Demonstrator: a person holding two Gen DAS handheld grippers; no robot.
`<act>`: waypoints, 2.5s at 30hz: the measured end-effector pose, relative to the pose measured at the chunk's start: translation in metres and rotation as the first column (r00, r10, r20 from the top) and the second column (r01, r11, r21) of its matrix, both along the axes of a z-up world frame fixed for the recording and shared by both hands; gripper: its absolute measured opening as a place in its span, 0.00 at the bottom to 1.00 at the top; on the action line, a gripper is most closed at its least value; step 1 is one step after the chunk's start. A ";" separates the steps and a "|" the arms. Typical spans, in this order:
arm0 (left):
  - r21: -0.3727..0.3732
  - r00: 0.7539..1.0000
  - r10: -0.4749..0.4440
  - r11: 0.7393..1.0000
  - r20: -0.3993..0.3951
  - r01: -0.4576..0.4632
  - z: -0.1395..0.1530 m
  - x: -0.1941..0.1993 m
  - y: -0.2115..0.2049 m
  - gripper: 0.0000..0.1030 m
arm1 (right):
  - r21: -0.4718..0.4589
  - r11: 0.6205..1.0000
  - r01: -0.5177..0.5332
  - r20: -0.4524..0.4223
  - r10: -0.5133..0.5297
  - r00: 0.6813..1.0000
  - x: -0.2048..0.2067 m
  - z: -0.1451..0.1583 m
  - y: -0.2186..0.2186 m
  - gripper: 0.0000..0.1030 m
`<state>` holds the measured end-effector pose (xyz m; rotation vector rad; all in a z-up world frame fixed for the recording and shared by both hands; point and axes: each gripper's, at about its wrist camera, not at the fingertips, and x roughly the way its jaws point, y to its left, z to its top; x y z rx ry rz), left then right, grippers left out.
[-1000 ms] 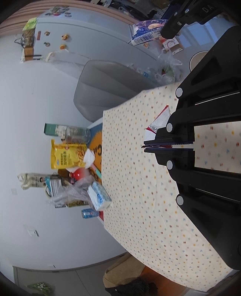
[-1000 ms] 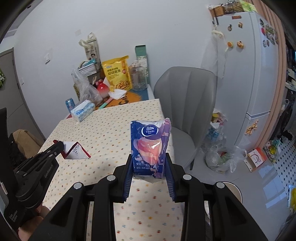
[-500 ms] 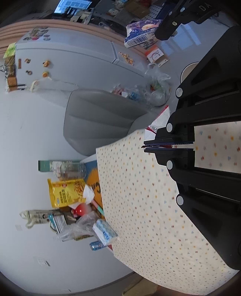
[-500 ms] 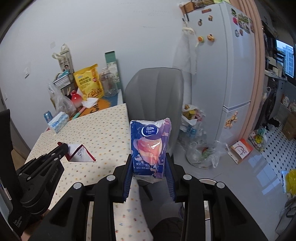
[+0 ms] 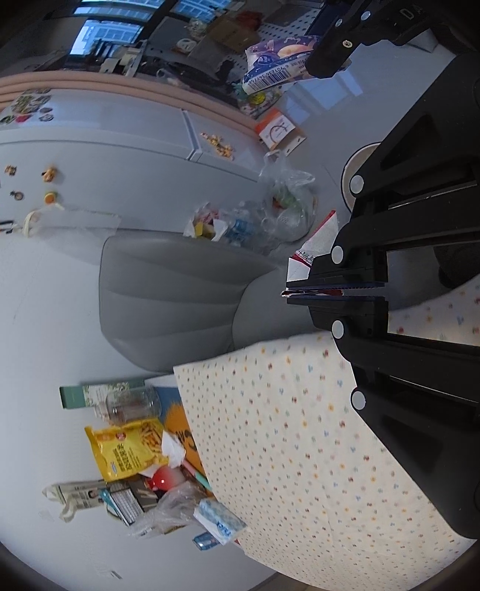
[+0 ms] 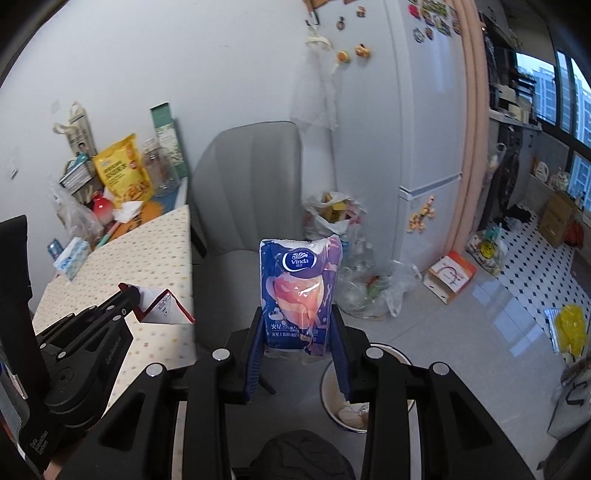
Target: Collect trash
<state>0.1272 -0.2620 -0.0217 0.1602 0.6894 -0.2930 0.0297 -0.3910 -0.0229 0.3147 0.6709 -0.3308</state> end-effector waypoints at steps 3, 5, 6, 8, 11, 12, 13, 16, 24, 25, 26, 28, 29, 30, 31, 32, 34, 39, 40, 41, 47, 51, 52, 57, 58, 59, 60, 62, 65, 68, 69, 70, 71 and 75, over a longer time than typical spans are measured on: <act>0.017 0.999 -0.023 1.000 -0.023 0.023 -0.011 0.005 -0.020 0.03 | 0.013 1.000 0.028 -0.017 -0.028 0.999 0.000 -0.010 -0.019 0.32; 0.031 0.998 -0.040 0.999 -0.037 0.042 -0.018 0.008 -0.034 0.03 | 0.024 0.999 0.043 -0.030 -0.042 0.999 0.001 -0.018 -0.031 0.32; 0.035 0.998 -0.046 0.998 -0.042 0.048 -0.020 0.010 -0.039 0.03 | 0.030 0.998 0.050 -0.037 -0.048 0.998 0.002 -0.022 -0.037 0.32; 0.047 0.997 -0.061 0.997 -0.053 0.063 -0.026 0.013 -0.051 0.03 | 0.040 0.997 0.061 -0.047 -0.059 0.997 0.004 -0.030 -0.049 0.32; 0.063 0.994 -0.079 0.994 -0.071 0.084 -0.035 0.017 -0.067 0.03 | 0.055 0.995 0.078 -0.059 -0.075 0.995 0.005 -0.039 -0.062 0.32; 0.067 0.994 -0.083 0.994 -0.075 0.088 -0.037 0.016 -0.072 0.03 | 0.062 0.994 0.086 -0.066 -0.082 0.994 0.007 -0.043 -0.068 0.32; 0.073 0.993 -0.088 0.993 -0.082 0.094 -0.041 0.018 -0.078 0.03 | 0.067 0.993 0.093 -0.071 -0.088 0.994 0.008 -0.047 -0.072 0.32; 0.086 0.991 -0.095 0.991 -0.098 0.104 -0.049 0.022 -0.088 0.03 | 0.086 0.990 0.112 -0.092 -0.104 0.990 0.012 -0.060 -0.086 0.32; 0.107 0.987 -0.106 0.987 -0.122 0.120 -0.062 0.029 -0.106 0.03 | 0.114 0.983 0.147 -0.124 -0.133 0.983 0.020 -0.084 -0.113 0.33; 0.109 0.987 -0.106 0.987 -0.124 0.120 -0.063 0.030 -0.108 0.03 | 0.114 0.982 0.150 -0.123 -0.136 0.983 0.021 -0.086 -0.115 0.34; 0.111 0.986 -0.107 0.986 -0.126 0.122 -0.063 0.030 -0.109 0.03 | 0.115 0.981 0.157 -0.120 -0.144 0.982 0.022 -0.087 -0.118 0.39; 0.115 0.986 -0.111 0.985 -0.128 0.126 -0.065 0.029 -0.111 0.03 | 0.097 0.981 0.169 -0.119 -0.157 0.980 0.022 -0.088 -0.120 0.53; 0.116 0.985 -0.113 0.985 -0.130 0.128 -0.066 0.029 -0.112 0.03 | 0.089 0.981 0.171 -0.116 -0.160 0.980 0.022 -0.087 -0.120 0.59; 0.118 0.985 -0.116 0.984 -0.131 0.132 -0.066 0.029 -0.114 0.03 | 0.082 0.981 0.176 -0.114 -0.166 0.979 0.020 -0.087 -0.121 0.59; 0.119 0.984 -0.120 0.984 -0.132 0.136 -0.067 0.028 -0.117 0.03 | 0.085 0.980 0.182 -0.115 -0.171 0.978 0.018 -0.088 -0.123 0.58; 0.119 0.983 -0.125 0.983 -0.132 0.141 -0.067 0.027 -0.119 0.03 | 0.090 0.979 0.185 -0.116 -0.174 0.978 0.017 -0.088 -0.125 0.58; 0.119 0.982 -0.134 0.982 -0.133 0.150 -0.068 0.026 -0.124 0.03 | 0.094 0.976 0.198 -0.119 -0.186 0.975 0.012 -0.089 -0.129 0.58; 0.118 0.975 -0.167 0.976 -0.146 0.185 -0.074 0.019 -0.141 0.03 | 0.095 0.969 0.229 -0.140 -0.214 0.967 -0.005 -0.094 -0.138 0.60; 0.117 0.973 -0.178 0.974 -0.149 0.196 -0.075 0.016 -0.146 0.03 | 0.096 0.967 0.238 -0.142 -0.223 0.964 -0.008 -0.094 -0.140 0.60; 0.117 0.971 -0.186 0.972 -0.152 0.205 -0.076 0.014 -0.150 0.03 | 0.094 0.964 0.250 -0.144 -0.235 0.961 -0.013 -0.095 -0.144 0.61; 0.124 0.958 -0.230 0.960 -0.169 0.252 -0.083 0.002 -0.174 0.03 | 0.097 0.946 0.308 -0.147 -0.293 0.945 -0.036 -0.099 -0.165 0.62; 0.122 0.949 -0.254 0.952 -0.190 0.279 -0.087 -0.003 -0.187 0.04 | 0.110 0.936 0.334 -0.151 -0.317 0.936 -0.049 -0.103 -0.176 0.62; 0.109 0.943 -0.265 0.951 -0.200 0.290 -0.088 -0.003 -0.189 0.05 | 0.113 0.934 0.339 -0.151 -0.321 0.935 -0.051 -0.104 -0.179 0.63; 0.076 0.939 -0.277 0.952 -0.205 0.298 -0.088 -0.002 -0.189 0.55 | 0.124 0.929 0.349 -0.148 -0.330 0.932 -0.059 -0.107 -0.185 0.63; 0.079 0.942 -0.271 0.953 -0.200 0.291 -0.088 -0.001 -0.189 0.55 | 0.124 0.929 0.349 -0.147 -0.331 0.932 -0.059 -0.107 -0.185 0.63; 0.078 0.942 -0.268 0.954 -0.200 0.288 -0.086 -0.001 -0.187 0.58 | 0.126 0.929 0.349 -0.145 -0.330 0.933 -0.060 -0.107 -0.185 0.64; 0.079 0.944 -0.266 0.955 -0.198 0.286 -0.085 -0.001 -0.186 0.64 | 0.126 0.929 0.348 -0.141 -0.330 0.933 -0.060 -0.106 -0.185 0.64; 0.087 0.951 -0.255 0.958 -0.174 0.273 -0.080 -0.002 -0.182 0.71 | 0.129 0.929 0.347 -0.141 -0.329 0.934 -0.061 -0.107 -0.184 0.65; 0.088 0.958 -0.243 0.962 -0.150 0.258 -0.072 -0.001 -0.173 0.83 | 0.133 0.930 0.343 -0.139 -0.325 0.935 -0.059 -0.106 -0.181 0.65; 0.085 0.965 -0.228 0.967 -0.133 0.240 -0.063 0.000 -0.161 0.87 | 0.126 0.936 0.329 -0.129 -0.313 0.941 -0.057 -0.101 -0.174 0.70; 0.079 0.967 -0.220 0.970 -0.128 0.231 -0.059 0.001 -0.155 0.88 | 0.118 0.939 0.322 -0.123 -0.308 0.943 -0.056 -0.097 -0.170 0.72; 0.075 0.969 -0.214 0.972 -0.124 0.224 -0.056 0.002 -0.150 0.89 | 0.108 0.943 0.316 -0.116 -0.304 0.946 -0.055 -0.093 -0.166 0.75; 0.068 0.972 -0.203 0.975 -0.117 0.212 -0.052 0.002 -0.142 0.89 | 0.099 0.946 0.310 -0.108 -0.299 0.948 -0.054 -0.089 -0.162 0.77; 0.047 0.983 -0.161 0.985 -0.093 0.166 -0.040 0.006 -0.114 0.91 | 0.085 0.956 0.279 -0.096 -0.271 0.958 -0.048 -0.077 -0.147 0.78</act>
